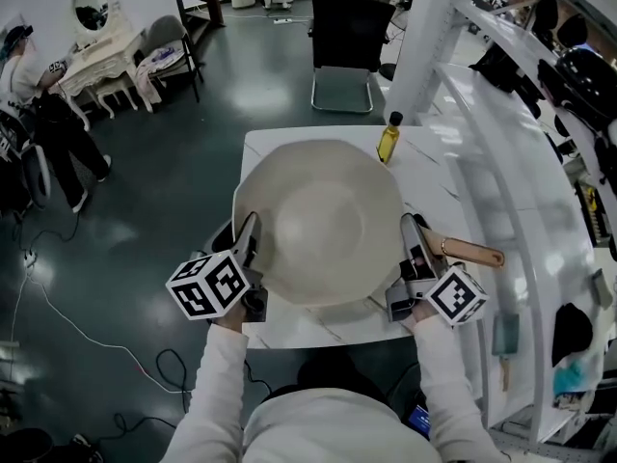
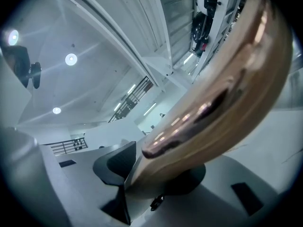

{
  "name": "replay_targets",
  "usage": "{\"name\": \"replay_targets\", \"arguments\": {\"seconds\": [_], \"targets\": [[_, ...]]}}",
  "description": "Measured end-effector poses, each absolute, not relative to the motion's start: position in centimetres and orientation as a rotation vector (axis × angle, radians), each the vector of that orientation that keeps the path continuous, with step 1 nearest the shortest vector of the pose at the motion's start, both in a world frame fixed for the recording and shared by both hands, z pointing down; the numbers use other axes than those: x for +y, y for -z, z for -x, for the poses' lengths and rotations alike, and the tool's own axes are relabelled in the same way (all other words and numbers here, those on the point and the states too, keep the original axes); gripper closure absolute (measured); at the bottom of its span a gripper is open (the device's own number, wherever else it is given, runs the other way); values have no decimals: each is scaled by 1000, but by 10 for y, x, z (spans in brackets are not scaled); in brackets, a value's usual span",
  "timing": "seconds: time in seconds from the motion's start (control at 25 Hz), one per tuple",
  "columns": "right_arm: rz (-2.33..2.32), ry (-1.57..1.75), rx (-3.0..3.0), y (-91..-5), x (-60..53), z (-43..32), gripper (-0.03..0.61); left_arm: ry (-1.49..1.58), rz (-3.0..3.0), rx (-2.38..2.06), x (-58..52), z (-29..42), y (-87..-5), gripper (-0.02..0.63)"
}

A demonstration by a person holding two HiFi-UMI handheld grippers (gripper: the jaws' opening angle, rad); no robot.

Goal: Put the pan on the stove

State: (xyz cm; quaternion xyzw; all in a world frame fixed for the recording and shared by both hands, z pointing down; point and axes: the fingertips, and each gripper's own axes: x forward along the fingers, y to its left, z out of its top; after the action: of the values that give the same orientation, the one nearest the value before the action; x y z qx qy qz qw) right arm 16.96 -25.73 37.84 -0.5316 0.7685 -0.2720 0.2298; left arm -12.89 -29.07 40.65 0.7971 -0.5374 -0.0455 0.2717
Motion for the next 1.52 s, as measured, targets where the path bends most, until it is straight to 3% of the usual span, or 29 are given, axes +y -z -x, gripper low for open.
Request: {"name": "replay_targets", "arguments": {"seconds": [1.52], "targets": [[1414,943,2124,-434,-394,-203,389,29,-2059,-1502,-413,97,-444,491]]}}
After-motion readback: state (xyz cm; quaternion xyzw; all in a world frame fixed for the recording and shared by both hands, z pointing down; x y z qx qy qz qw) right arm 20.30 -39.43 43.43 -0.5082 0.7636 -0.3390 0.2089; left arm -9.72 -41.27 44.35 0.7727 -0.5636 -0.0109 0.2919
